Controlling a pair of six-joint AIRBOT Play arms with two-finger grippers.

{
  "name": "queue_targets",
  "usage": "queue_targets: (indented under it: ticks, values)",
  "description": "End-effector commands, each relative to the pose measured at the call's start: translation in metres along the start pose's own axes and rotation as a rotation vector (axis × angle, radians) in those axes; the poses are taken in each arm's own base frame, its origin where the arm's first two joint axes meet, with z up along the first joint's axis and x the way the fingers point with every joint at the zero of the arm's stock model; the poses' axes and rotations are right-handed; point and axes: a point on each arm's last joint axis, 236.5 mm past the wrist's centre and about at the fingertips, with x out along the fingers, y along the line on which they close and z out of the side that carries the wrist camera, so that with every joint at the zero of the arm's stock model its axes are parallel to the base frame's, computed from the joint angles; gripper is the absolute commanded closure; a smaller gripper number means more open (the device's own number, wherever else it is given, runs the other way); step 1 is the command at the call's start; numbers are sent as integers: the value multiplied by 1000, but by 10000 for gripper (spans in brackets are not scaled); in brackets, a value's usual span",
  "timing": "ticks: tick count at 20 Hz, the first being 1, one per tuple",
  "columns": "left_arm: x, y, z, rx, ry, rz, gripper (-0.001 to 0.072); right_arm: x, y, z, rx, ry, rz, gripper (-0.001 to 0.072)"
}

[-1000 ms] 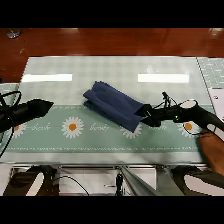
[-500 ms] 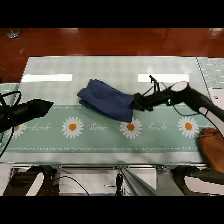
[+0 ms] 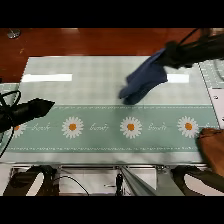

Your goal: Fold the shirts.

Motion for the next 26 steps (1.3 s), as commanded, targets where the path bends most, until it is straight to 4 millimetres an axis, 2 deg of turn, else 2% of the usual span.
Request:
queue_targets:
  ticks: [1, 3, 5, 8, 10, 12, 14, 17, 18, 19, 20, 21, 23, 25, 26]
  values:
    - [0, -2, 0, -4, 0, -7, 688, -81, -37, 2, 91, -76, -141, 689]
    - [0, -2, 0, -5, 0, -7, 688, -123, -74, -12, 186, -101, -263, 691]
    - [0, -2, 0, -5, 0, -7, 688, -165, -113, -36, 306, -112, -397, 692]
    - [0, -2, 0, -4, -1, -7, 688, -222, -166, -93, 523, -51, -595, 691]
    - [0, -2, 0, -4, -1, -7, 688, -256, -182, -116, 630, -128, -694, 691]
    - [0, -1, 3, -4, -12, -6, 688, -281, -195, -149, 722, -160, -808, 688]
    - [0, -1, 7, -4, -29, -6, 688, -304, -205, -196, 855, -163, -962, 688]
    - [0, -1, 8, -4, -34, -6, 688, -329, -205, -263, 1066, -177, -1170, 685]
    - [0, -1, 8, -4, -34, -6, 688, -336, -204, -282, 1139, -179, -1243, 567]
    - [0, -1, 8, -4, -34, -6, 688, -342, -203, -297, 1184, -176, -1303, 257]
    - [0, -1, 8, -4, -34, -6, 688, -347, -202, -306, 1215, -174, -1346, 85]
    - [0, -1, 8, -4, -34, -6, 687, -354, -204, -308, 1235, -194, -1381, 84]
    - [2, -2, 9, -13, -34, -11, 686, -355, -217, -291, 1183, -251, -1361, 84]
    - [8, 1, 17, -27, -46, -8, 686, -352, -231, -251, 1050, -340, -1278, 84]
    - [12, 2, 22, -32, -48, -6, 686, -349, -237, -220, 958, -397, -1209, 96]
